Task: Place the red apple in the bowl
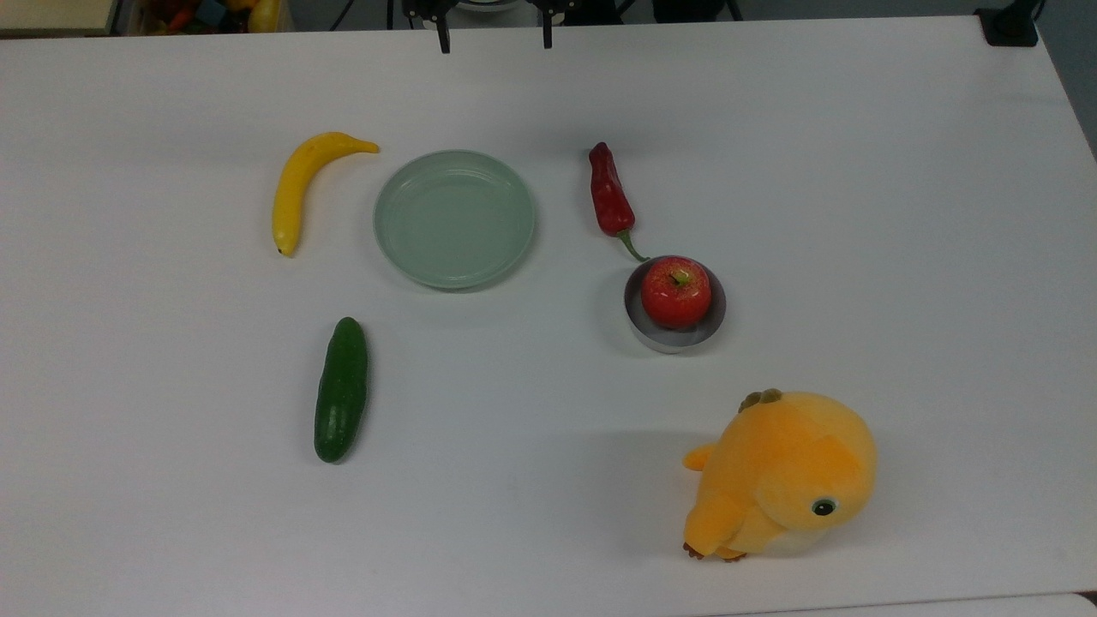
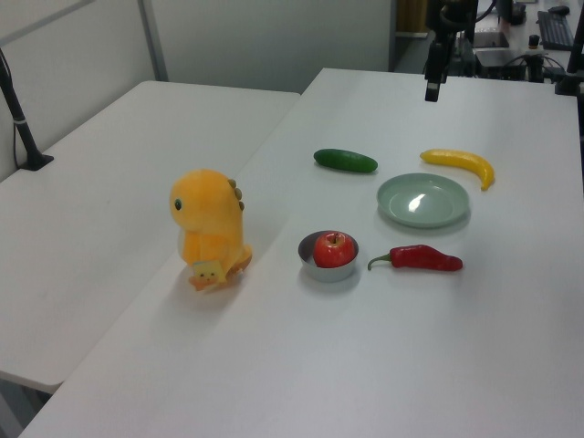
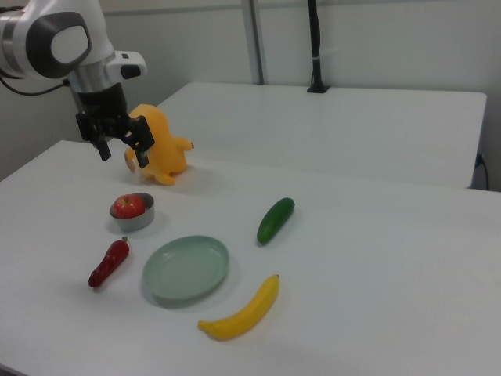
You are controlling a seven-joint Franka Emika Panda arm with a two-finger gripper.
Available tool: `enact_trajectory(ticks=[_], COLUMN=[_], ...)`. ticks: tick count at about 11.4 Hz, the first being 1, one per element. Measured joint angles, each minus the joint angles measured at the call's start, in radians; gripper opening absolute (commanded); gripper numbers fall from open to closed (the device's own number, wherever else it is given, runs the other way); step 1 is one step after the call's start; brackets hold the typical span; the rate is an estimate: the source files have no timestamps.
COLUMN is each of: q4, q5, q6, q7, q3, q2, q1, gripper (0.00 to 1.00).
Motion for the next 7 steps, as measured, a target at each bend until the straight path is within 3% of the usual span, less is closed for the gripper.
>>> enact_trajectory(ticks=[7], q4=[0.001], q5=[0.000], q6=[0.043], q7=[-0.037], q3=[-0.012], q2=[0.013], q1=[0.000], gripper=[1.00])
